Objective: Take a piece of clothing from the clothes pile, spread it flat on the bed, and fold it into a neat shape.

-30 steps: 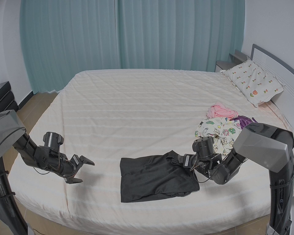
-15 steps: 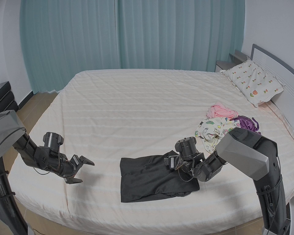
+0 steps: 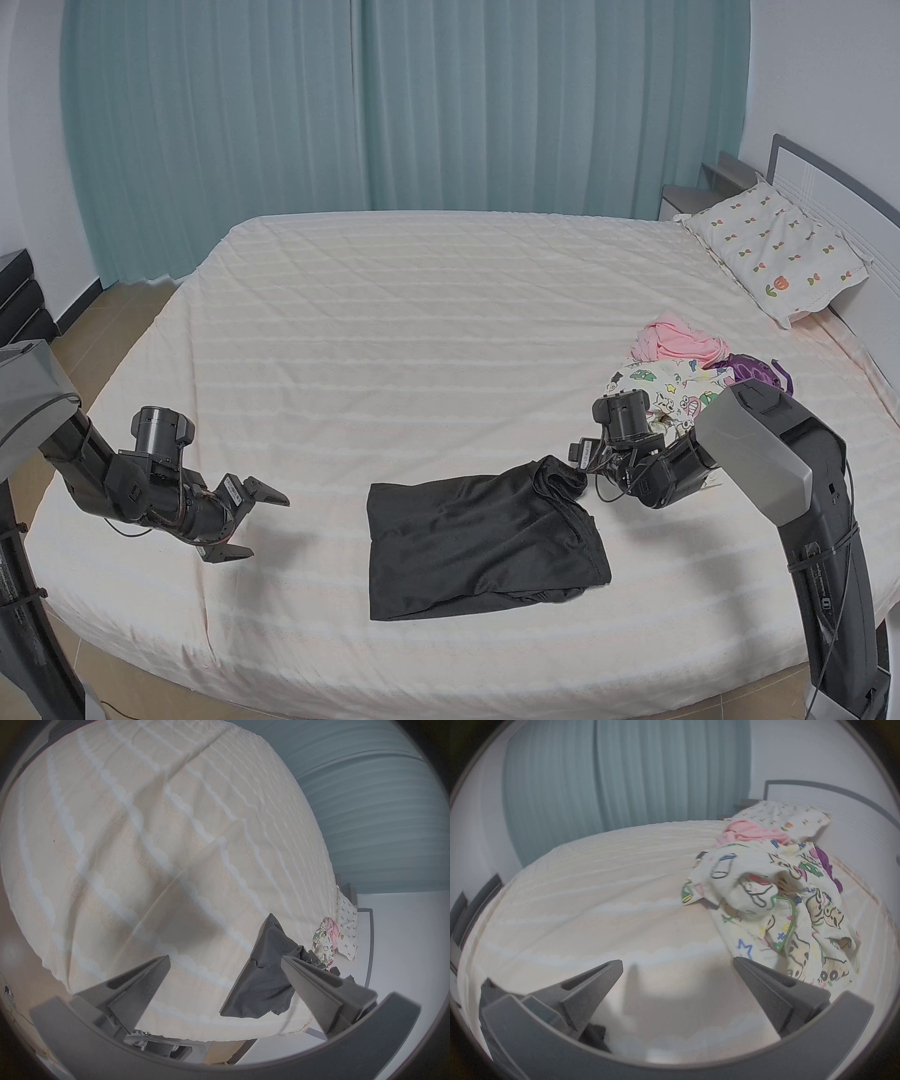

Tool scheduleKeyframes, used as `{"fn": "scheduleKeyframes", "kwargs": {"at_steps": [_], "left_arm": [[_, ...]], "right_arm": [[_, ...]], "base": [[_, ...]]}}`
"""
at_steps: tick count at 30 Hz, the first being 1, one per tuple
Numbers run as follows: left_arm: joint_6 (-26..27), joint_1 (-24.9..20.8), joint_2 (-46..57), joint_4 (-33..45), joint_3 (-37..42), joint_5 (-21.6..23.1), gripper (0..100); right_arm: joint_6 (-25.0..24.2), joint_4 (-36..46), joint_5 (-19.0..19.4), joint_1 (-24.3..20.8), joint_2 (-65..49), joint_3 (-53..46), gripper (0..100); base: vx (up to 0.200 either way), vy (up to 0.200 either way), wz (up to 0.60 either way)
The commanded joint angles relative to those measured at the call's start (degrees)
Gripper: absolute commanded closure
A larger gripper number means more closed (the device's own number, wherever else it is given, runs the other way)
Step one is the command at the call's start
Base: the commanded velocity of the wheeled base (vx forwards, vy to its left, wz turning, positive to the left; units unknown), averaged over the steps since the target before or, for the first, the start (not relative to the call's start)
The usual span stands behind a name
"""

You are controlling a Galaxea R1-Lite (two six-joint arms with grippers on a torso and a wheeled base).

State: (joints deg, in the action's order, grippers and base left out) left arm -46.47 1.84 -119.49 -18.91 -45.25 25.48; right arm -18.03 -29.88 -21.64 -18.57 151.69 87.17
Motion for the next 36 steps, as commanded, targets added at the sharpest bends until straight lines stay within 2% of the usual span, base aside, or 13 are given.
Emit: {"fn": "scheduleKeyframes", "kwargs": {"at_steps": [1, 3, 4, 5, 9, 12, 16, 18, 23, 26, 28, 31, 36], "left_arm": [[-0.02, 0.0, -0.21, -0.08, 0.08, 0.01, 0], [-0.02, 0.0, -0.21, -0.08, 0.08, 0.01, 0], [-0.02, 0.0, -0.21, -0.08, 0.08, 0.01, 0], [-0.02, 0.0, -0.21, -0.08, 0.08, 0.01, 0], [-0.02, 0.0, -0.13, -0.08, 0.08, 0.01, 0], [-0.02, 0.0, -0.21, -0.08, 0.08, 0.01, 0], [-0.02, 0.0, -0.13, -0.08, 0.08, 0.01, 0], [-0.02, 0.0, -0.13, -0.08, 0.08, 0.01, 0], [-0.02, 0.0, -0.21, -0.08, 0.08, 0.01, 0], [-0.02, 0.0, -0.21, -0.08, 0.08, 0.01, 0], [-0.02, 0.0, -0.21, -0.08, 0.08, 0.01, 0], [-0.02, 0.0, -0.21, -0.08, 0.08, 0.01, 0], [-0.02, 0.0, -0.21, -0.16, 0.08, 0.01, 0]], "right_arm": [[-6.14, 0.0, 1.16, 2.48, 0.71, 2.3, 0], [-10.01, 0.26, 3.97, 2.48, -0.6, 2.39, 0], [-10.18, 0.26, 4.15, 2.48, -0.78, 2.3, 0], [-12.38, 0.35, 6.61, 2.48, -1.75, 2.12, 0], [-16.77, -0.44, 9.6, 2.31, -4.29, -0.08, 0], [-17.65, -0.71, 13.9, 1.08, -7.9, -4.12, 0], [-16.6, -0.97, 15.4, -1.65, -10.71, -8.34, 0], [-13.61, -0.88, 14.69, -4.46, -11.33, -10.53, 0], [-5.61, -2.9, 12.67, -7.63, -11.5, -15.63, 0], [0.8, -4.75, 10.04, -8.86, -10.36, -16.95, 0], [5.11, -5.63, 6.96, -8.86, -7.9, -15.81, 0], [8.27, -8.53, 2.13, -8.24, -4.56, -13.0, 0], [10.12, -6.6, 0.54, -4.64, -3.5, -10.45, 0]], "base": [[0.0, 0.0, 0.0], [0.0, 0.0, 0.0], [0.0, 0.0, 0.0], [0.0, 0.0, 0.0], [0.0, 0.0, 0.0], [0.0, 0.0, 0.0], [0.0, 0.0, 0.0], [0.0, 0.0, 0.0], [0.0, 0.0, 0.0], [0.0, 0.0, 0.0], [0.0, 0.0, 0.0], [0.0, 0.0, 0.0], [0.0, 0.0, 0.0]]}}
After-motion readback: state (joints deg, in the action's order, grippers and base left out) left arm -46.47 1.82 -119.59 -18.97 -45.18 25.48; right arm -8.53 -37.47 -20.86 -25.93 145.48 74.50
